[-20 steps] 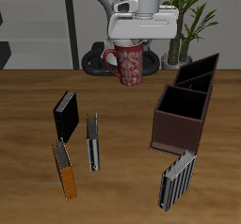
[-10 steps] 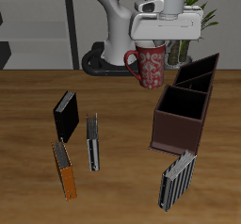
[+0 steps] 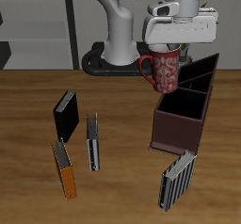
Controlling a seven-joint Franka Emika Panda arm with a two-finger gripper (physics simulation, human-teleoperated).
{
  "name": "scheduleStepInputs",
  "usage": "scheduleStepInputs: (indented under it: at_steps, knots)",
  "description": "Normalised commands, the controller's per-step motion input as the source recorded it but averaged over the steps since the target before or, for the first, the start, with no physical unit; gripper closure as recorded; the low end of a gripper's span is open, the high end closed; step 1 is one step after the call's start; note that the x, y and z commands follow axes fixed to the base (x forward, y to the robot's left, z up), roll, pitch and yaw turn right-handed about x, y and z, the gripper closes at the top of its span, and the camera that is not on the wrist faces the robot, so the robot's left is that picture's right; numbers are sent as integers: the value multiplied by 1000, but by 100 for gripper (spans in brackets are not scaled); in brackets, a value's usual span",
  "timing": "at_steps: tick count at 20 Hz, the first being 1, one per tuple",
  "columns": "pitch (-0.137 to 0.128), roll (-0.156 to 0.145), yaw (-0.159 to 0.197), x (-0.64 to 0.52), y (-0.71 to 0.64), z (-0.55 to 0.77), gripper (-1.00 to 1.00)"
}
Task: Place the red mug into the left desk caddy's right compartment
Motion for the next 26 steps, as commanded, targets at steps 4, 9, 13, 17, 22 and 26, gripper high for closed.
scheduleStepInputs:
  at_steps: [4,9,13,17,22,26]
  knots:
    - [15,15,22,149,185,-88,100]
    - [24,14,-5,109,191,-150,100]
    - [10,27,29,38,217,-129,100]
    - [26,18,7,118,162,-194,100]
    - [24,5,-6,81,6,-163,100]
    - [43,19,18,113,56,-294,100]
